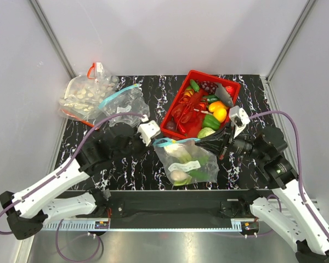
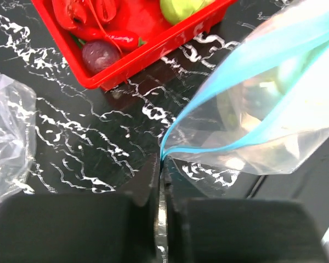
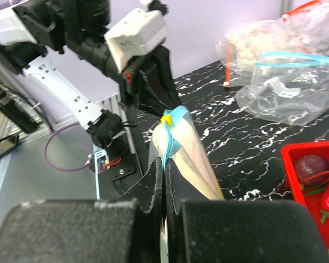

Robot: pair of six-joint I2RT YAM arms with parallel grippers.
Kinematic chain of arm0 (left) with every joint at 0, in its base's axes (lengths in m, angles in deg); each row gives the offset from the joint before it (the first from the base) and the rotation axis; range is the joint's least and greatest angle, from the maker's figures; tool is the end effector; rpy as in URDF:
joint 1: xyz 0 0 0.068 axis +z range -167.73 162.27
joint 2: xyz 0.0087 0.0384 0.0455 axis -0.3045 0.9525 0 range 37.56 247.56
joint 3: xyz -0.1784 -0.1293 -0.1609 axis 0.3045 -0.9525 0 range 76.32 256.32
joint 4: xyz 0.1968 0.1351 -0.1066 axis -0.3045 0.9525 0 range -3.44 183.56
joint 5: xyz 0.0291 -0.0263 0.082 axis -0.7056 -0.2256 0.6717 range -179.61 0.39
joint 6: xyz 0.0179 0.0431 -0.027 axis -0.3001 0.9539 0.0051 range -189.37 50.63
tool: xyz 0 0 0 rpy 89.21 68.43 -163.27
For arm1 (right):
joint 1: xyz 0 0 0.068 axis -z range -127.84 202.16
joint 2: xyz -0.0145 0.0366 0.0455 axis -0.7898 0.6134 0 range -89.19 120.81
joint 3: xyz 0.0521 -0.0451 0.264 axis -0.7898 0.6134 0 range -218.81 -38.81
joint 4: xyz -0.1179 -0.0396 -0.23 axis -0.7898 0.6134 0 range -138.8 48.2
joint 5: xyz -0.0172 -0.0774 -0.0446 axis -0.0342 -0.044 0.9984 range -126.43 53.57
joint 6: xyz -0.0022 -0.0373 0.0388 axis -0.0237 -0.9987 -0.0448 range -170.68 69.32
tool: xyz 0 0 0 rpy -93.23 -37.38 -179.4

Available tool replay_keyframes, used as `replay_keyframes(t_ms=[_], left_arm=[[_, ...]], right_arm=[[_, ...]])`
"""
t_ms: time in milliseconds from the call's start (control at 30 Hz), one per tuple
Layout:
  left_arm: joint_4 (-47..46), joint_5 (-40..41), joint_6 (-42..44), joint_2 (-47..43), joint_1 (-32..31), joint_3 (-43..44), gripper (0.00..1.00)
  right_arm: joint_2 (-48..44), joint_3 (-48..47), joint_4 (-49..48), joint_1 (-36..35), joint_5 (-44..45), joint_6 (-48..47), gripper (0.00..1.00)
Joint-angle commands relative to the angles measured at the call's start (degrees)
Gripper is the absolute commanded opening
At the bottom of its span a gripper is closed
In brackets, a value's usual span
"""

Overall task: Place the food in the zip-top bag and seal the zipper
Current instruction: Zip the zipper food storage bag at the center of the board.

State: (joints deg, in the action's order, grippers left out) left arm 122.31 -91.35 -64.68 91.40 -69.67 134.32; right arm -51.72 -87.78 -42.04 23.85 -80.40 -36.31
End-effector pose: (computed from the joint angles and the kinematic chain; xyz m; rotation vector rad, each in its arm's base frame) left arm 0.1209 -0.1563 0.3469 1.0437 1.8983 -0.5155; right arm 0.1098 0.0872 0.3901 -0.8300 1.4006 1.1500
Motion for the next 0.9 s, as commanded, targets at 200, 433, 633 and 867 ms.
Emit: replay_keyframes(t_ms=[200, 433, 633, 867], left_arm=[[-1.6, 4.9, -0.2, -4.5, 0.3, 4.7, 0.00], [4.0, 8.1, 2.2, -0.7, 0.3, 13.4, 0.00], [6.5, 6.4, 3.2, 2.8, 0.3, 15.2, 0.00], [5.1, 4.1, 4.7, 4.7, 0.1, 12.8, 0.00]], right_arm=[[4.1, -0.5, 4.5, 0.1, 10.9, -0.4, 0.01], [5.9, 4.1, 2.7, 0.2, 13.9, 0.1, 0.10], [8.0, 7.2, -1.2, 0.1, 11.5, 1.4, 0.50], [11.9, 0.3, -0.2, 0.2, 7.3, 0.5, 0.25]])
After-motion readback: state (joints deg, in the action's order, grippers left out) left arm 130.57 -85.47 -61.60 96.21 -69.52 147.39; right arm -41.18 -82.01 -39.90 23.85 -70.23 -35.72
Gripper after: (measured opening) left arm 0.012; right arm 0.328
